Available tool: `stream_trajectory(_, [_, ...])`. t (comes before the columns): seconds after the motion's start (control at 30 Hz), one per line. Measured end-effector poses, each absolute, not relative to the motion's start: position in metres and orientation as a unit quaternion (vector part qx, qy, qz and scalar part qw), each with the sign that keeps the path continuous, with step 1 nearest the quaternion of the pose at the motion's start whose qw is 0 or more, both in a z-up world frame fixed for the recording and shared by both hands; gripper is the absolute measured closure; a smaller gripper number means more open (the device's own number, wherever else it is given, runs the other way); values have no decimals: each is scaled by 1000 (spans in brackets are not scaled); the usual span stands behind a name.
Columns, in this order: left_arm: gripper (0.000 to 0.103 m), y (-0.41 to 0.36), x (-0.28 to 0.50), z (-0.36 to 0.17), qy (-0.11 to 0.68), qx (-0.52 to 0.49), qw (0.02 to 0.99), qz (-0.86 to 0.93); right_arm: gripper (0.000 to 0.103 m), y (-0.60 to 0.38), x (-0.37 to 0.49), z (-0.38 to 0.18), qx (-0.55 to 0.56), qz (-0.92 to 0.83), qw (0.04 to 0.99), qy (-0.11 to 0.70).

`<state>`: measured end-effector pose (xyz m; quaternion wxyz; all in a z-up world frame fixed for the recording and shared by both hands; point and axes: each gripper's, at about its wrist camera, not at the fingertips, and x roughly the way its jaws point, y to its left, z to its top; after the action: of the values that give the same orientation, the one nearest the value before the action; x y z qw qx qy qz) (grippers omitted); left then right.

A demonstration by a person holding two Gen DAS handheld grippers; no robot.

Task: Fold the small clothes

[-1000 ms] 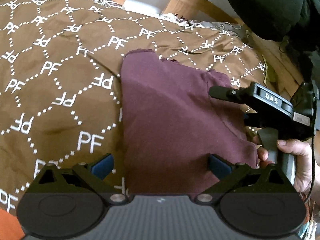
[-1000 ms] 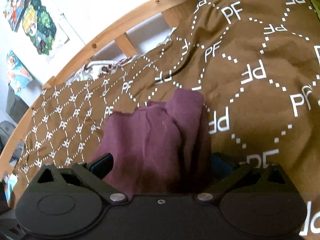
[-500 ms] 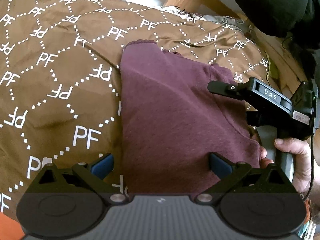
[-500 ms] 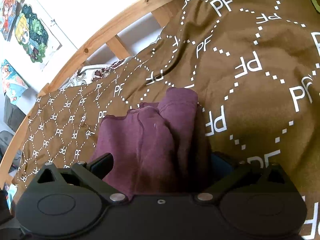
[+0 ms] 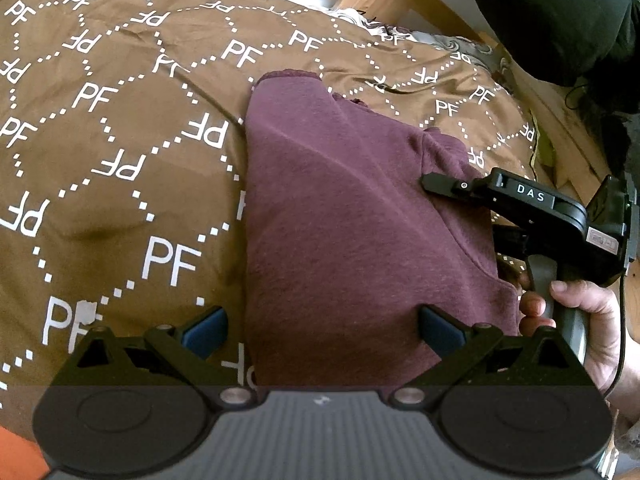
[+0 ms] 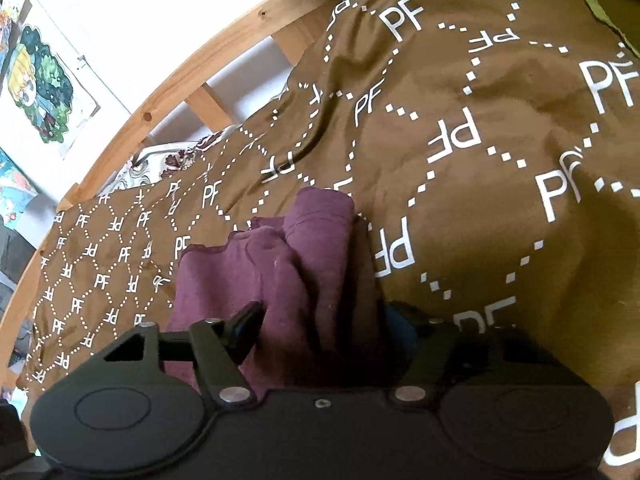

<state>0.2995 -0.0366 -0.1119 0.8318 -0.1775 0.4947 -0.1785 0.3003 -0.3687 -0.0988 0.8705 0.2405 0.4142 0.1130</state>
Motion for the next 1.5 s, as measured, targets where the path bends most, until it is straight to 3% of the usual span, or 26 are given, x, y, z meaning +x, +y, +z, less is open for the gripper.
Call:
stream_trajectory(0.2, [0, -36, 298, -113, 492, -180, 832, -182, 63, -360, 299, -93, 218, 112, 880, 408])
stream_trajectory(0.6, [1, -37, 307, -113, 516, -176, 818, -184, 64, -358, 301, -94, 222, 108, 878, 411])
stream_trajectory(0.67, [5, -36, 308, -113, 520, -180, 813, -188, 64, -358, 301, -94, 225, 106, 877, 412])
stream_trajectory(0.73, [15, -34, 308, -114, 522, -197, 805, -202, 64, -358, 301, -93, 222, 106, 878, 411])
stream_trajectory(0.83, [20, -32, 308, -116, 525, -206, 801, -200, 67, -355, 301, -91, 211, 106, 880, 413])
stream_trajectory(1.23, [51, -30, 297, -99, 496, -188, 822, -207, 81, -332, 294, -63, 145, 134, 906, 373])
stream_trajectory(1.5, [54, -23, 286, -68, 439, -136, 866, -195, 81, -304, 285, -26, 94, 184, 931, 302])
